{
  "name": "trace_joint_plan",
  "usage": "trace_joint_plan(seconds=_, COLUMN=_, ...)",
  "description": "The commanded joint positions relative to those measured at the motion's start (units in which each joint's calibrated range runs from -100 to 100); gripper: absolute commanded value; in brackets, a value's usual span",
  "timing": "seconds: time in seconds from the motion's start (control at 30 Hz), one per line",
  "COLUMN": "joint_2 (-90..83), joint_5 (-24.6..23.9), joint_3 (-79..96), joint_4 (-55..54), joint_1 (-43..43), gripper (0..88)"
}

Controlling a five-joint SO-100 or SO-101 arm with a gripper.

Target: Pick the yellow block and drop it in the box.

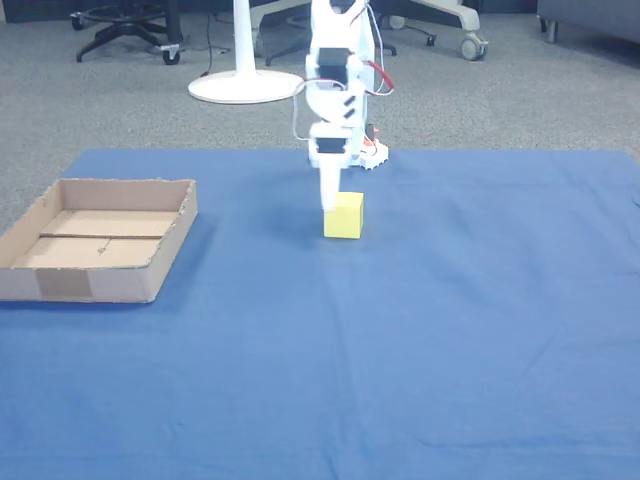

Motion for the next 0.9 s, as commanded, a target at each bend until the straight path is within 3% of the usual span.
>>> trace_joint_plan(seconds=0.0, joint_2=1.84, joint_5=0.39, joint_3=-6.01, joint_4=2.90, joint_1=-2.39, gripper=52.6)
trace_joint_plan(seconds=0.1, joint_2=2.86, joint_5=1.17, joint_3=-6.64, joint_4=2.65, joint_1=-3.49, gripper=45.9)
trace_joint_plan(seconds=0.2, joint_2=3.53, joint_5=1.22, joint_3=-6.82, joint_4=2.57, joint_1=-4.59, gripper=32.2)
trace_joint_plan(seconds=0.37, joint_2=3.45, joint_5=1.27, joint_3=-4.56, joint_4=-0.08, joint_1=-3.89, gripper=22.4)
trace_joint_plan(seconds=0.6, joint_2=-3.14, joint_5=2.20, joint_3=-4.56, joint_4=-1.56, joint_1=0.20, gripper=19.1)
trace_joint_plan(seconds=0.87, joint_2=-21.96, joint_5=8.21, joint_3=-23.11, joint_4=-0.24, joint_1=20.26, gripper=22.1)
